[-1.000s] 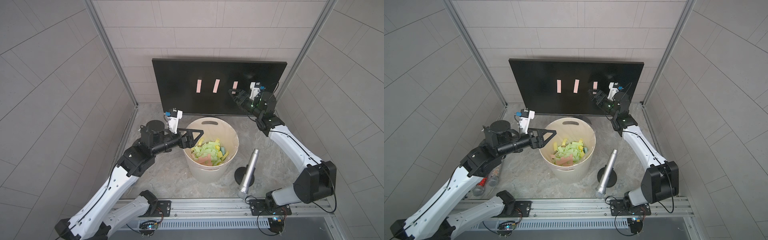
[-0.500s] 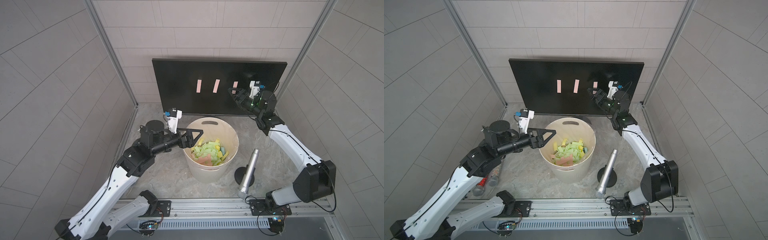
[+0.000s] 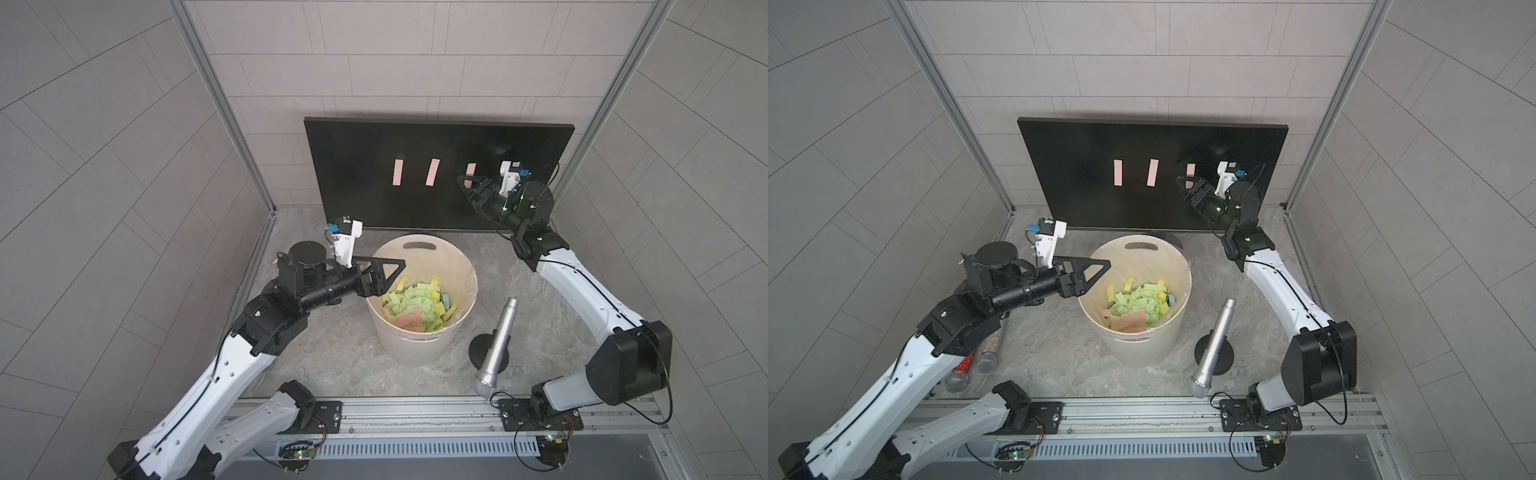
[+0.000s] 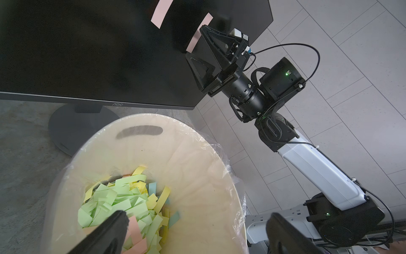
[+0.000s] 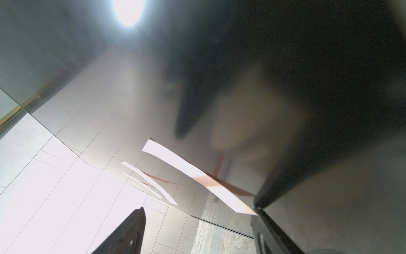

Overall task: Remove the sticky note from the monitor
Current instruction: Tear off the sticky note from the monitor.

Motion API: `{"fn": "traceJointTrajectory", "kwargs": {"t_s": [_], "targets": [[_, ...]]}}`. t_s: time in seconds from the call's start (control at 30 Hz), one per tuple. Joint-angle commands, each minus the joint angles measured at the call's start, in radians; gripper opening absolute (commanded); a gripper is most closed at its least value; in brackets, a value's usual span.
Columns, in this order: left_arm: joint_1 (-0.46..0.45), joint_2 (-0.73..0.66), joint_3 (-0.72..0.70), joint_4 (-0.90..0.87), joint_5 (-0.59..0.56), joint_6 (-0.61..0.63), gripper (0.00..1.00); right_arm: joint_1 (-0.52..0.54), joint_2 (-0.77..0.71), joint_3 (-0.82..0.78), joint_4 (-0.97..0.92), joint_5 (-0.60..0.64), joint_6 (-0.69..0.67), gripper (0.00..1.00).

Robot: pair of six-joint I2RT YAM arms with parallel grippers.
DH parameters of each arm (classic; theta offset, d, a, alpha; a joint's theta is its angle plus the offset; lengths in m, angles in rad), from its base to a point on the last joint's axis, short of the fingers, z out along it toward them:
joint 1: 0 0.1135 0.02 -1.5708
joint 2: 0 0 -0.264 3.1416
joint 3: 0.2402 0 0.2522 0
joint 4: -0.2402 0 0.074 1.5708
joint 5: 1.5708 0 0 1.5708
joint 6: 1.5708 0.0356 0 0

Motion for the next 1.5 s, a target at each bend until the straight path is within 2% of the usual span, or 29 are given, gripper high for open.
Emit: {"fn": "traceJointTrajectory", "kwargs": {"t_s": [0.0, 0.37, 0.53, 0.73, 1.27, 1.47], "targets": [[0.009, -0.017, -0.012, 0.014, 0.008, 0.004, 1.0, -0.005, -0.033, 0.035, 0.055, 0.03, -0.002, 0.74], [0.01, -0.024, -0.013, 0.013, 0.008, 0.004, 1.0, -0.005, -0.046, 0.042, 0.062, 0.034, 0.009, 0.68], [0.01, -0.026, -0.013, 0.012, 0.01, 0.002, 1.0, -0.009, -0.05, 0.042, 0.064, 0.035, 0.013, 0.6], [0.01, -0.028, -0.013, 0.011, 0.007, 0.002, 1.0, -0.014, -0.05, 0.038, 0.054, 0.029, 0.02, 0.47], [0.01, -0.033, -0.009, 0.013, 0.011, -0.004, 1.0, -0.031, -0.062, 0.035, 0.036, -0.01, 0.036, 0.0], [0.01, -0.04, -0.006, 0.011, 0.013, -0.009, 1.0, -0.034, -0.075, 0.035, 0.027, -0.02, 0.038, 0.0]]}}
